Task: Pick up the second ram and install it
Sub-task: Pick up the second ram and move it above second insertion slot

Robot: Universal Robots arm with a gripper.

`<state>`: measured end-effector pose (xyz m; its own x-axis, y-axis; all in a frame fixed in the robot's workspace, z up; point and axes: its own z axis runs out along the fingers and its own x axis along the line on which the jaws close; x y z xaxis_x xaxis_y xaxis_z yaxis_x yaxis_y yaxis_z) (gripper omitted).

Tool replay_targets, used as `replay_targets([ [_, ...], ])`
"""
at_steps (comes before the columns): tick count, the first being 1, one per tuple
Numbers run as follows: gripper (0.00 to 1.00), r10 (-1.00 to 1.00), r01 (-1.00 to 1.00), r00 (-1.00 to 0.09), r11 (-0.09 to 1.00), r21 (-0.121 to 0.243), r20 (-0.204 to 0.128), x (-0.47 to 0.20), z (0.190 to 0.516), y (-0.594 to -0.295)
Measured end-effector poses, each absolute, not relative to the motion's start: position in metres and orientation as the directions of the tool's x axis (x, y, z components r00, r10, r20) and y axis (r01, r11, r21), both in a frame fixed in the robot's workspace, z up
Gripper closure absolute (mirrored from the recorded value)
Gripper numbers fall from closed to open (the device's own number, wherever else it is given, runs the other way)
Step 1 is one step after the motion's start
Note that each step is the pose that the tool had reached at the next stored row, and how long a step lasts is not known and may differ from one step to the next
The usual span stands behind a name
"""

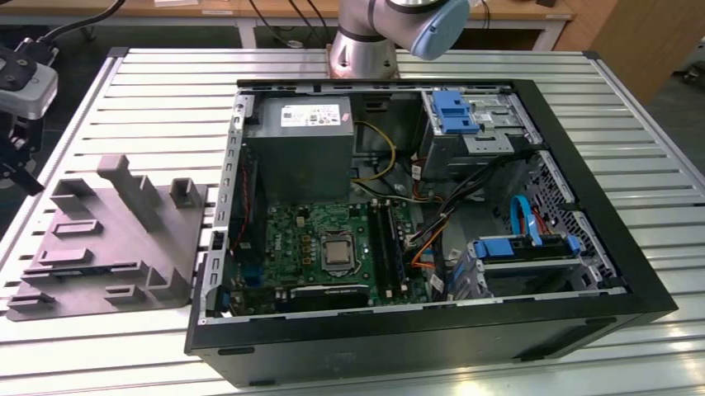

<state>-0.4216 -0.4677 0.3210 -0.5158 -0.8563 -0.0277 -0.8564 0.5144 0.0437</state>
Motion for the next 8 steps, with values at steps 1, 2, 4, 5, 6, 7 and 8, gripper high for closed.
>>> replay_targets([
  [1,0.9,-0.866,-0.866,-0.499,0.498,0.044,-0.028,-0.4216,0.3206,-0.4677],
  [2,0.9,-0.875,-0.875,-0.484,0.482,0.044,-0.027,-0.4216,0.3203,-0.4677],
  [4,0.9,-0.892,-0.892,-0.452,0.451,0.044,-0.027,-0.4216,0.3195,-0.4678],
  [5,0.9,-0.9,-0.9,-0.436,0.434,0.044,-0.027,-0.4216,0.3191,-0.4677],
  [6,0.9,-0.907,-0.907,-0.42,0.418,0.044,-0.027,-0.4216,0.3187,-0.4678],
  [7,0.9,-0.915,-0.915,-0.403,0.402,0.044,-0.027,-0.4216,0.3183,-0.4678],
  [8,0.9,-0.922,-0.922,-0.387,0.385,0.043,-0.027,-0.4216,0.318,-0.4678],
])
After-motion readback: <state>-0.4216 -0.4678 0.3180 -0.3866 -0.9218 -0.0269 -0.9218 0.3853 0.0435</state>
